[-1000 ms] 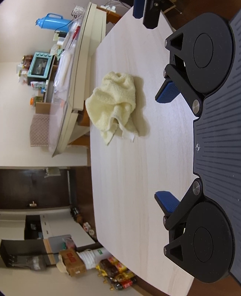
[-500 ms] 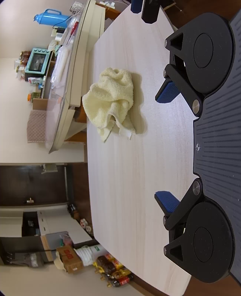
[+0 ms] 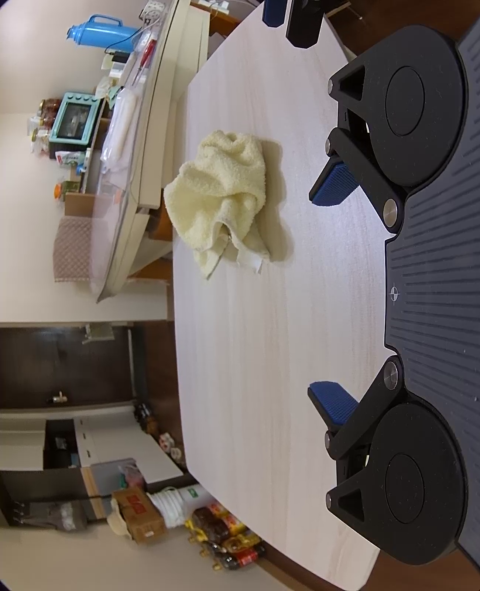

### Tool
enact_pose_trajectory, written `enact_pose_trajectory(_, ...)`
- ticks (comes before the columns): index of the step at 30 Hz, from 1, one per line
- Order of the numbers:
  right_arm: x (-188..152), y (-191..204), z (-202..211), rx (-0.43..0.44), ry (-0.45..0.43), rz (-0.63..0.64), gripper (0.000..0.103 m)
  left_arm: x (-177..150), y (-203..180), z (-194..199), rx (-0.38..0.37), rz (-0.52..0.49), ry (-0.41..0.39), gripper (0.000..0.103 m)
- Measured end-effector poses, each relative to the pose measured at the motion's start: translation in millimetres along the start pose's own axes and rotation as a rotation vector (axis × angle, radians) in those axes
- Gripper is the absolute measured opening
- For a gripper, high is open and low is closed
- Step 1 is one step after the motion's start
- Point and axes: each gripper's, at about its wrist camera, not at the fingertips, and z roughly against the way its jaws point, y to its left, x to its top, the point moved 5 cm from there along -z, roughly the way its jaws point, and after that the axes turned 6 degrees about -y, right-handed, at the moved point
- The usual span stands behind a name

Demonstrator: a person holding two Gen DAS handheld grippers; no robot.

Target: Fold towel

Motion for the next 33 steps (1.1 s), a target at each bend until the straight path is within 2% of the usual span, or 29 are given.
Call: enact_pose_trajectory(33,1.7,1.9,-1.0,0.007,-0.001,0.008,0.087,-1.5,-4.6,-1.9,-0.002,-0.007,0.004,0.103)
